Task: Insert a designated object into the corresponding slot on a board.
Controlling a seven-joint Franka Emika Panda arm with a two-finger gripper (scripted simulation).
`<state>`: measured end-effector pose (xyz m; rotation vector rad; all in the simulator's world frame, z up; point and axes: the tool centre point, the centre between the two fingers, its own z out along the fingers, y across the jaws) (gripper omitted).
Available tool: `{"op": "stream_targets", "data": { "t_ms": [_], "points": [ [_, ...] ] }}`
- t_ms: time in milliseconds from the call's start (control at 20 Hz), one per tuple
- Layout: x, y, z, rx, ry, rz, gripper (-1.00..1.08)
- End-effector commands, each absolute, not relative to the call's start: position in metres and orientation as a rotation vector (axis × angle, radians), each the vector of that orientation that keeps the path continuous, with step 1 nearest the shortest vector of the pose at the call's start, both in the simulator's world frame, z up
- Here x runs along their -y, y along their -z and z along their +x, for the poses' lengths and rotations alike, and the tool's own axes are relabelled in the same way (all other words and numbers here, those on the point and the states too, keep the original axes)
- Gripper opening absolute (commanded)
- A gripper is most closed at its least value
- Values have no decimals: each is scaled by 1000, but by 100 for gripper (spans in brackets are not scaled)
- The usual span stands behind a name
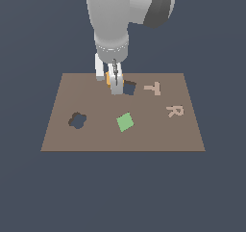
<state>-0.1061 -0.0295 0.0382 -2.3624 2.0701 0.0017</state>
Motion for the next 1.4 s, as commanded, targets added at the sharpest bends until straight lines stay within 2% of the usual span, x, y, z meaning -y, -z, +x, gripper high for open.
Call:
{"op": "stream_targets", "data": {
  "t_ms": [0, 650, 1350],
  "points": [
    [20, -39, -103, -2158, -1, -2281, -100],
    [-10, -40, -87, -2437, -1, -1980, -100],
    [-16, -39, -82, -2502, -2, -1899, -100]
  ]
}}
